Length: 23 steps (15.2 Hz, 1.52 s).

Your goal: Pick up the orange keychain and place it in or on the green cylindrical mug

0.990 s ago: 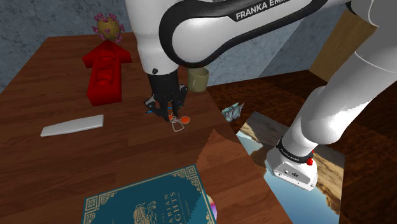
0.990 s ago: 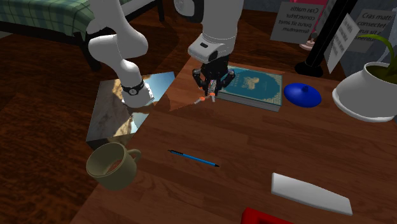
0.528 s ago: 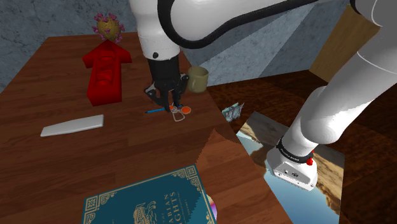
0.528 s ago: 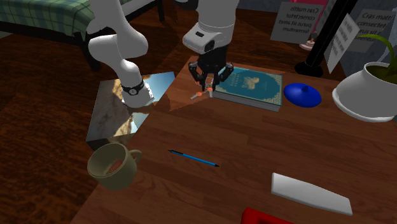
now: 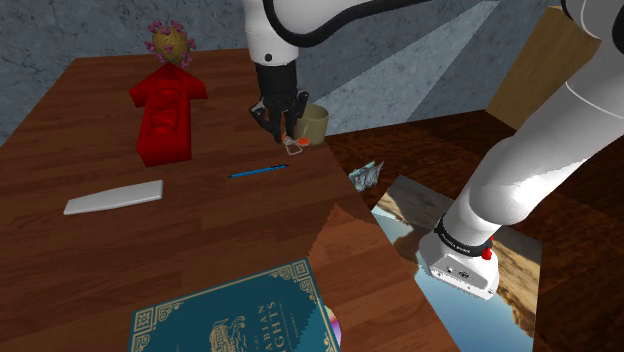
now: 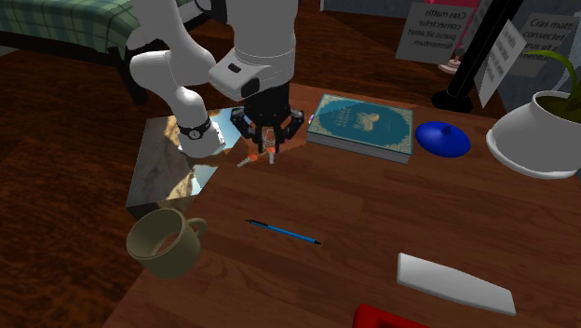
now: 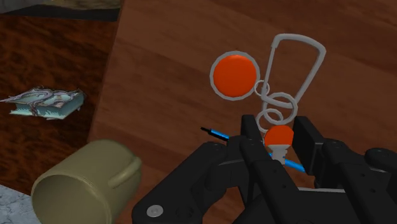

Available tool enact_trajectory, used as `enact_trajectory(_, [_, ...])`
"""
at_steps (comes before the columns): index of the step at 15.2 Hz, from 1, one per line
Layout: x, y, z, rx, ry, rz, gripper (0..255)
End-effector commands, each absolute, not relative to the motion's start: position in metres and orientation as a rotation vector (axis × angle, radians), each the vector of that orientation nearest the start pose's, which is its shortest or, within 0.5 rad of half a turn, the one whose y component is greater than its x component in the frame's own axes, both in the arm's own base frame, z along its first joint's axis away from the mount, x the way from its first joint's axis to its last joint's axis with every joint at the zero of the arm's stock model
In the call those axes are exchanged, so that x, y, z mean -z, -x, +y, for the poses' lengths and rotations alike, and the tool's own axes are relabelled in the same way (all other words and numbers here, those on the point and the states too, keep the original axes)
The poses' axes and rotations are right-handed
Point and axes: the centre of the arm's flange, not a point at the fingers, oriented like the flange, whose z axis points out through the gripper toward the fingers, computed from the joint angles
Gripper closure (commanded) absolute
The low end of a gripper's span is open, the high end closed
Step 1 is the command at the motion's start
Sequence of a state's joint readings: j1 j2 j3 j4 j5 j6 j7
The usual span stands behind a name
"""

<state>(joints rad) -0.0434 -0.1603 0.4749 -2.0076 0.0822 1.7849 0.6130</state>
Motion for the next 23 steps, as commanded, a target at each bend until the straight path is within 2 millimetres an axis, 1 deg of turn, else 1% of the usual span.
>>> enact_trajectory(1, [-0.512,-0.465,0.205,-0.114,3.156,0.331,255])
enact_trajectory(17, [-0.518,-0.559,0.016,-0.114,3.156,0.331,255])
enact_trajectory(23, [-0.486,-0.559,0.016,-0.114,3.156,0.331,255])
